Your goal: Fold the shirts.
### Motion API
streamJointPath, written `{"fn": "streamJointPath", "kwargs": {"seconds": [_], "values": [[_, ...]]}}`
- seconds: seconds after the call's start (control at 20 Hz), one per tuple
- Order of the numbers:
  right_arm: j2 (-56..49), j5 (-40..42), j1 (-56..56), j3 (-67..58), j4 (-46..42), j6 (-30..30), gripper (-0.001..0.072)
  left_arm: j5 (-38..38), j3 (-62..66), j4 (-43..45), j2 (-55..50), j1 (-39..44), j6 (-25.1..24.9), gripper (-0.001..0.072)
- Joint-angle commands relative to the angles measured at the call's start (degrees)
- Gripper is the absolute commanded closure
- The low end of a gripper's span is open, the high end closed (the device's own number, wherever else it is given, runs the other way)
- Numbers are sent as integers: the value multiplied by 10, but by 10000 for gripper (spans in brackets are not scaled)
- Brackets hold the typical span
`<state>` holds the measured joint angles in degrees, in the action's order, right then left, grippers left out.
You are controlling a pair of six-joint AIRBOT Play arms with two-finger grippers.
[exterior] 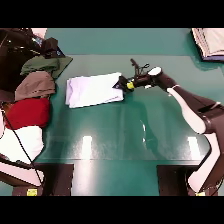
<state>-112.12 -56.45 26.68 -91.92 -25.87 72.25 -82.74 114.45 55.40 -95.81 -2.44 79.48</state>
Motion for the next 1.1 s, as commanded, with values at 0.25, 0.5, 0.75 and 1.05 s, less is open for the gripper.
{"fn": "streamJointPath", "kwargs": {"seconds": [0.25, 0.5, 0.75, 1.05], "values": [[316, 42, -247, 302, -134, 4, 698, -6, 0, 0, 0, 102, -11, 684], [535, 90, -542, 470, -205, 19, 698, 10, 0, 0, 0, 144, -8, 684], [580, 88, -775, 528, -257, 19, 698, 33, 0, 0, 0, 176, 1, 684], [497, 1, -802, 449, -376, 19, 694, 32, 0, 4, 0, 179, 0, 684]]}}
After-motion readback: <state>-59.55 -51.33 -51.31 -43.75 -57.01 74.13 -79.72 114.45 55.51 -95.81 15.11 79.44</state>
